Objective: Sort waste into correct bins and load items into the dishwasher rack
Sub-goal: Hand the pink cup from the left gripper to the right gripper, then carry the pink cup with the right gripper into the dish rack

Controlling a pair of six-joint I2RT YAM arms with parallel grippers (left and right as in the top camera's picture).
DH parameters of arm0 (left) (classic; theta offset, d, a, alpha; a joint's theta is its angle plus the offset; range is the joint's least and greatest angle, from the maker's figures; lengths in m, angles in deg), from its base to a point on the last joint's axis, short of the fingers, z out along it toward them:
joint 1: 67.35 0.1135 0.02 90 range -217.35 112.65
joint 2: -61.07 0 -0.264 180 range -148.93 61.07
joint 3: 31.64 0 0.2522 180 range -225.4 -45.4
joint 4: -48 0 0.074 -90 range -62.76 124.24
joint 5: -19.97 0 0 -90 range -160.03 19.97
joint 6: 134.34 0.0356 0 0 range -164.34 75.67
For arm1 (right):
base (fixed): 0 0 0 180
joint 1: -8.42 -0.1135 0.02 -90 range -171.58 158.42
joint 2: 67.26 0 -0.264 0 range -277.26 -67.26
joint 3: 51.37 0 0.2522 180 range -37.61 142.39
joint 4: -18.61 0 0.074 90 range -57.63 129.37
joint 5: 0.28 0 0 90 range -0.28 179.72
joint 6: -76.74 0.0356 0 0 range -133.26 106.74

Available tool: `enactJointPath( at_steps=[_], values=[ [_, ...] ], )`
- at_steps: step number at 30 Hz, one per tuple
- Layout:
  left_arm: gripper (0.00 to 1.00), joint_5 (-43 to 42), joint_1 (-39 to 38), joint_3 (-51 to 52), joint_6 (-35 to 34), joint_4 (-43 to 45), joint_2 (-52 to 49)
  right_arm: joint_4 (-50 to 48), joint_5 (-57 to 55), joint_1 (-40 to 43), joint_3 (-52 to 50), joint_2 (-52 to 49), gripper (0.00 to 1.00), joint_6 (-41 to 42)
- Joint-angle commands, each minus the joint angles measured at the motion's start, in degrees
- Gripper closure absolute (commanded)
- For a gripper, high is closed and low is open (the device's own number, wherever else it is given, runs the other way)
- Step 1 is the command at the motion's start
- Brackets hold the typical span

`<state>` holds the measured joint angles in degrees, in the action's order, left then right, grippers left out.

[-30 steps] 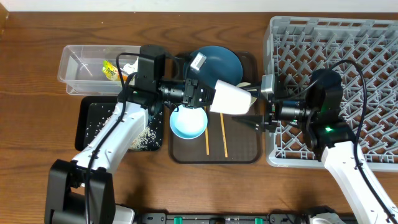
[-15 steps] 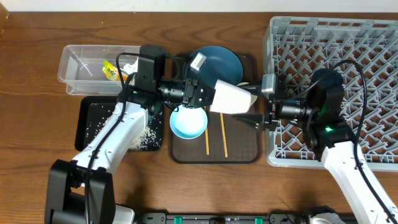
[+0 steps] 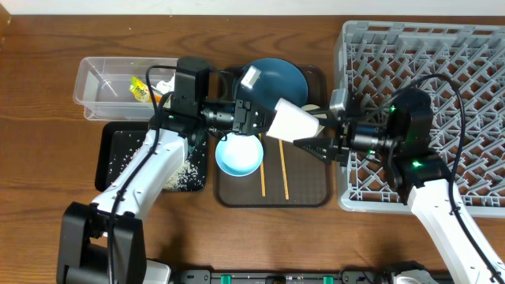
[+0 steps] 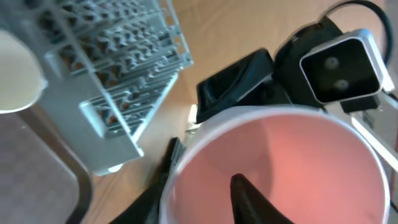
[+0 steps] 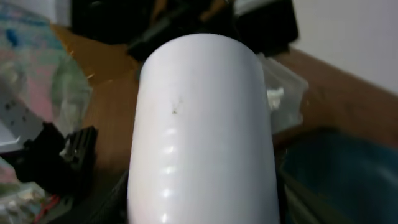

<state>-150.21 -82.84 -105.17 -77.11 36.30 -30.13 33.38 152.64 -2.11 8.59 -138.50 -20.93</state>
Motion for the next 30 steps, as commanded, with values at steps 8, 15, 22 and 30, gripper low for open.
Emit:
enactJointPath(
  at_steps=[8,15,22,30],
  values=[
    [0.55,33.2,1.33,-0.48,13.11,-19.8,0.85,11.52,-21.35,3.13,2.12,1.66,0.62,7.43],
    [0.52,51.84,4.35,-0.48,20.17,-32.33,8.87,29.94,-30.95,14.62,12.52,3.48,0.68,7.19],
    [0.47,62.75,4.59,-0.48,20.98,-36.96,16.85,46.8,-46.29,25.77,23.58,2.84,0.82,8.81],
    [0.47,62.9,4.59,-0.48,21.18,-36.74,17.57,59.41,-55.93,38.36,34.99,-4.81,0.99,11.91]
  ],
)
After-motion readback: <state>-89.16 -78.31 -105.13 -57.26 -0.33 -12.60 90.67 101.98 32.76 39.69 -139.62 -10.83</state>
